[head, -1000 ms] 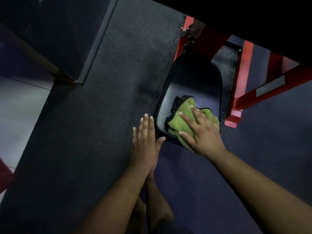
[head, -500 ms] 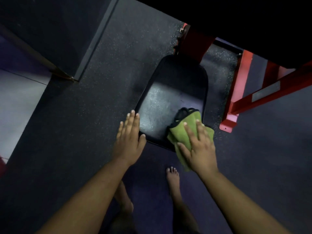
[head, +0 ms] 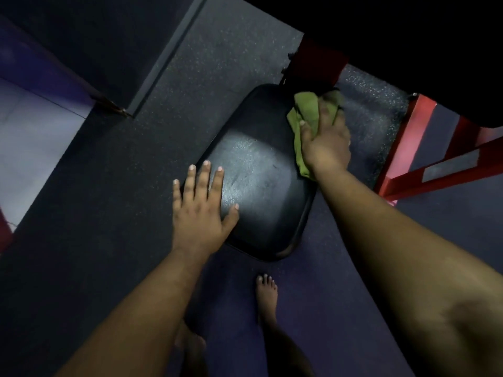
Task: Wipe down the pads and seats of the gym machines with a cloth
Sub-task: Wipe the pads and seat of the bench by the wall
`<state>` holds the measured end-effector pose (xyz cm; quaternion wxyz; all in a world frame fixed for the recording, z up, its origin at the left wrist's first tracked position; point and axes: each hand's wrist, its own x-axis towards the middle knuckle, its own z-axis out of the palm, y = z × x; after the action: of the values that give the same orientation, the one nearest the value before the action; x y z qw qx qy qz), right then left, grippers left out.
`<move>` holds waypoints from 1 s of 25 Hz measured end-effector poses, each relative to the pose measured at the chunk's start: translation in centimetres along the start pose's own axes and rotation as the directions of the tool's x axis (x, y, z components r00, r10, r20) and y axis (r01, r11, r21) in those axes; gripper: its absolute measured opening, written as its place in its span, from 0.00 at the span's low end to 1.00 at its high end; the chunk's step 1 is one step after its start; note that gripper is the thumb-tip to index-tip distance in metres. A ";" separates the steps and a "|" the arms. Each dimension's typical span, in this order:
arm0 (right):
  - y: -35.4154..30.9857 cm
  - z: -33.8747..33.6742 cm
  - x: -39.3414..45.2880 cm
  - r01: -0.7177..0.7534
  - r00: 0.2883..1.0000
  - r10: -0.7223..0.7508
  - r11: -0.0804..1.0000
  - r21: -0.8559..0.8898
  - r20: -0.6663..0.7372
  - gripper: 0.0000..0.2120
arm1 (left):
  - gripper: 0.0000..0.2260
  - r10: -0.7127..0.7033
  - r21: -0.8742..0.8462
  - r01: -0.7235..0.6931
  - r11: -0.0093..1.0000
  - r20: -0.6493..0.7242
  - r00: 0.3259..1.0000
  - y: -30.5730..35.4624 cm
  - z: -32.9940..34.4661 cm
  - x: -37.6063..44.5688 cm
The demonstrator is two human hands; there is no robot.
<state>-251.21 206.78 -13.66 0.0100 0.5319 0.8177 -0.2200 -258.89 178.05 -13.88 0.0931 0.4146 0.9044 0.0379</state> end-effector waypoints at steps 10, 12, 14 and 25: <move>3.0 -1.2 -21.7 0.245 0.921 -0.230 0.969 -0.010 0.314 0.27 | 0.35 -0.065 -0.029 0.084 0.996 0.407 0.911 2.3 -8.2 -2.4; 4.1 -3.5 -24.3 0.296 0.871 -0.249 0.954 -0.046 0.424 0.25 | 0.37 -0.071 -0.065 0.114 0.991 0.461 0.884 2.7 -10.3 -6.9; 4.3 -5.7 -27.1 0.361 0.845 -0.267 0.924 -0.126 0.463 0.22 | 0.38 -0.123 -0.089 0.189 0.978 0.485 0.866 3.2 -12.2 -13.0; -4.2 -13.5 -51.0 0.791 0.553 -0.633 0.603 -0.103 0.542 0.12 | 0.41 -0.559 -0.179 0.657 0.732 0.392 0.730 3.9 -21.5 -48.0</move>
<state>-229.78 166.21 12.80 0.1985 0.0703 0.9612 -0.1785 -229.68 144.46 14.36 0.3049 0.0720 0.9465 0.0781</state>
